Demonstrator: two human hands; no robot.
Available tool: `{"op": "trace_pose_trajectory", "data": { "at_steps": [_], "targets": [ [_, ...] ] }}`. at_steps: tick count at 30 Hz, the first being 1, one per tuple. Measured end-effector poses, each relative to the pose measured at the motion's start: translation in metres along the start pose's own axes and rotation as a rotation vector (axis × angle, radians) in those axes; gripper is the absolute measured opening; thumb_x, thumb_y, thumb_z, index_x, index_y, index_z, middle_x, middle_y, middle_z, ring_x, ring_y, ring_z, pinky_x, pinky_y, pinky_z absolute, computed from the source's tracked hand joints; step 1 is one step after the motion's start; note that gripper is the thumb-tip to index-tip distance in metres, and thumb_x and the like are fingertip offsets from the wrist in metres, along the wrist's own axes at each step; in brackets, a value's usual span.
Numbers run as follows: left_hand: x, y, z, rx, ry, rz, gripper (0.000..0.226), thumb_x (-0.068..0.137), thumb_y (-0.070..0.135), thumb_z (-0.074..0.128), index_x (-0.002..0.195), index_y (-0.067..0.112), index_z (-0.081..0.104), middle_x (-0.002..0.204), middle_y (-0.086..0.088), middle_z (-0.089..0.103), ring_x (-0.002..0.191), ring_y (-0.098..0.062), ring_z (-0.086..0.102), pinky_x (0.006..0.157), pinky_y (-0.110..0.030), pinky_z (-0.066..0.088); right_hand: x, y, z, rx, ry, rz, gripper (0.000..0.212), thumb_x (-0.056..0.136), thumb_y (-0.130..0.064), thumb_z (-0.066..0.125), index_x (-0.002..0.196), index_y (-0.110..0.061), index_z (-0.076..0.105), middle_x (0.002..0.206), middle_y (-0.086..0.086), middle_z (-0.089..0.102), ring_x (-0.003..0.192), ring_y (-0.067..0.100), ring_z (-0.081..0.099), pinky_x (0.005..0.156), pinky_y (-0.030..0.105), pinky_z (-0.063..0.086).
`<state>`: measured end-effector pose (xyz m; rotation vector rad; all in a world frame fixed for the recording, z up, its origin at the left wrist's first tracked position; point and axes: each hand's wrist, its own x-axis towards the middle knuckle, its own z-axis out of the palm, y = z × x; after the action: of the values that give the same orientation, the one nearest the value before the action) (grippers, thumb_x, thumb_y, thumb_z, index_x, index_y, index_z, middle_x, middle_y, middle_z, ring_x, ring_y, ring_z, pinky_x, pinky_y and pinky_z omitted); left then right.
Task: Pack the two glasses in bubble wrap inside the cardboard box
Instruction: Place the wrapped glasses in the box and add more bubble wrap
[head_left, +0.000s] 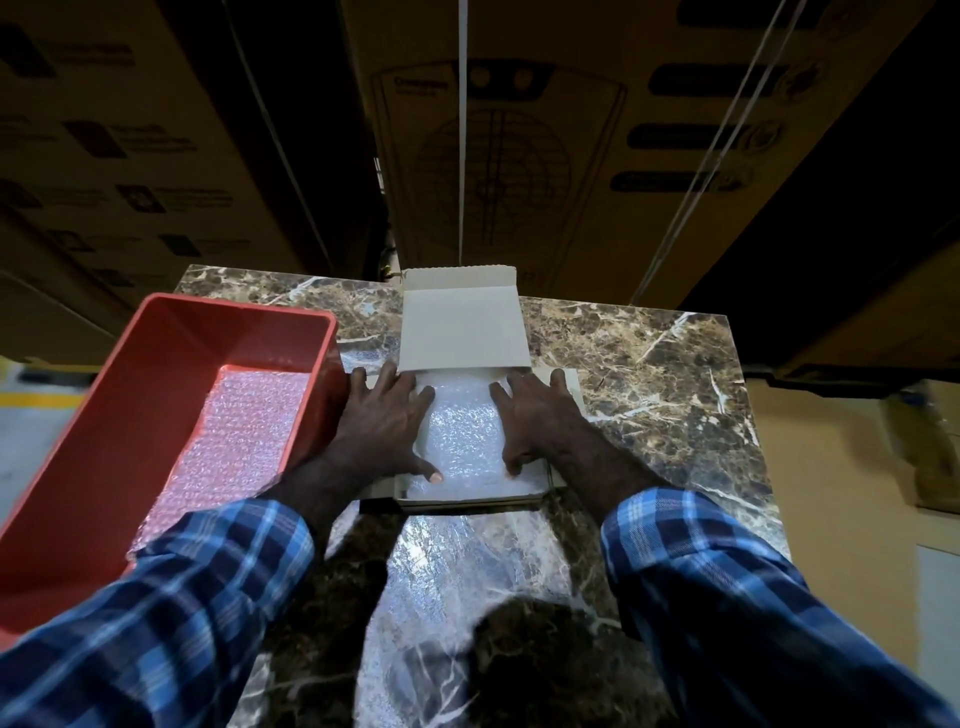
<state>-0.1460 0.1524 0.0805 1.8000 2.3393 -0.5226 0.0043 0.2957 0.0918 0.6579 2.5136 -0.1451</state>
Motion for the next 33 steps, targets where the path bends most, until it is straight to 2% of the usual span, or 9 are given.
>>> {"op": "trace_pose_trajectory", "data": {
  "at_steps": [3, 6, 9, 11, 13, 17, 22, 30, 33],
  "targets": [
    [0.001, -0.002, 0.0, -0.008, -0.022, 0.012, 0.121, 0.062, 0.09, 0.057, 0.153, 0.018, 0.023, 0.152, -0.009, 0.032, 0.144, -0.033, 0.019, 0.112, -0.057, 0.019, 0.002, -0.001, -0.001, 0.005, 0.005, -0.005, 0.114, 0.063, -0.046, 0.086, 0.153, -0.012, 0.025, 0.156, 0.015, 0.03, 0.144, 0.027, 0.028, 0.117, 0.055, 0.01],
    [0.005, -0.005, 0.0, -0.038, -0.083, 0.038, 0.128, 0.064, 0.089, 0.057, 0.158, 0.015, 0.012, 0.156, -0.011, 0.029, 0.148, -0.036, 0.012, 0.115, -0.06, 0.013, 0.0, 0.003, 0.002, 0.045, 0.004, -0.024, 0.122, 0.067, -0.045, 0.086, 0.158, -0.014, 0.011, 0.158, 0.016, 0.029, 0.145, 0.027, 0.028, 0.118, 0.054, 0.004],
    [0.007, -0.009, -0.003, -0.164, -0.184, 0.031, 0.129, 0.065, 0.087, 0.061, 0.16, 0.021, 0.004, 0.159, -0.008, 0.027, 0.15, -0.036, 0.004, 0.114, -0.063, 0.008, -0.008, 0.014, 0.007, 0.135, -0.016, -0.065, 0.128, 0.071, -0.046, 0.085, 0.16, -0.024, -0.005, 0.166, 0.013, 0.009, 0.153, 0.023, 0.009, 0.12, 0.049, -0.011],
    [0.006, -0.014, -0.006, -0.216, -0.258, 0.03, 0.129, 0.065, 0.085, 0.064, 0.16, 0.027, -0.001, 0.164, -0.004, 0.019, 0.151, -0.032, 0.002, 0.114, -0.063, 0.007, -0.014, 0.016, 0.009, 0.13, -0.037, -0.1, 0.131, 0.071, -0.054, 0.083, 0.159, -0.027, -0.01, 0.167, 0.011, -0.004, 0.154, 0.021, -0.003, 0.119, 0.048, -0.015],
    [0.003, -0.016, -0.007, -0.185, -0.288, 0.053, 0.132, 0.064, 0.085, 0.065, 0.159, 0.03, -0.008, 0.167, -0.003, 0.009, 0.151, -0.032, -0.002, 0.115, -0.062, 0.007, -0.015, 0.017, 0.012, 0.084, -0.041, -0.11, 0.134, 0.07, -0.061, 0.081, 0.158, -0.028, -0.014, 0.167, 0.011, -0.009, 0.154, 0.023, -0.007, 0.118, 0.049, -0.016],
    [0.002, -0.011, -0.004, -0.077, -0.276, 0.073, 0.14, 0.062, 0.084, 0.067, 0.157, 0.028, -0.019, 0.166, -0.009, 0.006, 0.151, -0.037, -0.006, 0.114, -0.066, 0.007, -0.011, 0.014, 0.019, 0.003, 0.013, -0.097, 0.138, 0.067, -0.068, 0.079, 0.157, -0.027, -0.018, 0.167, 0.013, -0.003, 0.154, 0.026, 0.0, 0.119, 0.056, -0.009],
    [0.001, -0.007, -0.006, -0.043, -0.236, 0.085, 0.144, 0.06, 0.078, 0.074, 0.156, 0.027, -0.021, 0.164, -0.014, 0.012, 0.151, -0.038, -0.001, 0.114, -0.066, 0.006, -0.013, 0.008, 0.032, -0.092, 0.172, -0.1, 0.142, 0.062, -0.075, 0.076, 0.157, -0.027, -0.017, 0.162, 0.017, 0.017, 0.148, 0.033, 0.02, 0.117, 0.062, 0.009],
    [-0.005, 0.005, -0.003, 0.159, -0.099, 0.137, 0.151, 0.061, 0.074, 0.077, 0.153, 0.011, -0.026, 0.149, -0.023, 0.038, 0.148, -0.037, 0.012, 0.117, -0.063, 0.007, -0.008, 0.006, 0.04, -0.125, 0.22, -0.111, 0.142, 0.061, -0.077, 0.075, 0.158, -0.022, -0.014, 0.153, 0.023, 0.03, 0.141, 0.037, 0.031, 0.118, 0.055, 0.01],
    [-0.007, 0.013, -0.003, 0.187, -0.092, 0.102, 0.148, 0.066, 0.07, 0.077, 0.153, 0.007, -0.026, 0.146, -0.024, 0.041, 0.148, -0.038, 0.013, 0.116, -0.063, 0.006, -0.008, 0.01, 0.034, -0.113, 0.17, -0.143, 0.142, 0.063, -0.072, 0.079, 0.157, -0.023, -0.015, 0.155, 0.025, 0.028, 0.143, 0.037, 0.029, 0.12, 0.053, 0.006]
  ]
}}
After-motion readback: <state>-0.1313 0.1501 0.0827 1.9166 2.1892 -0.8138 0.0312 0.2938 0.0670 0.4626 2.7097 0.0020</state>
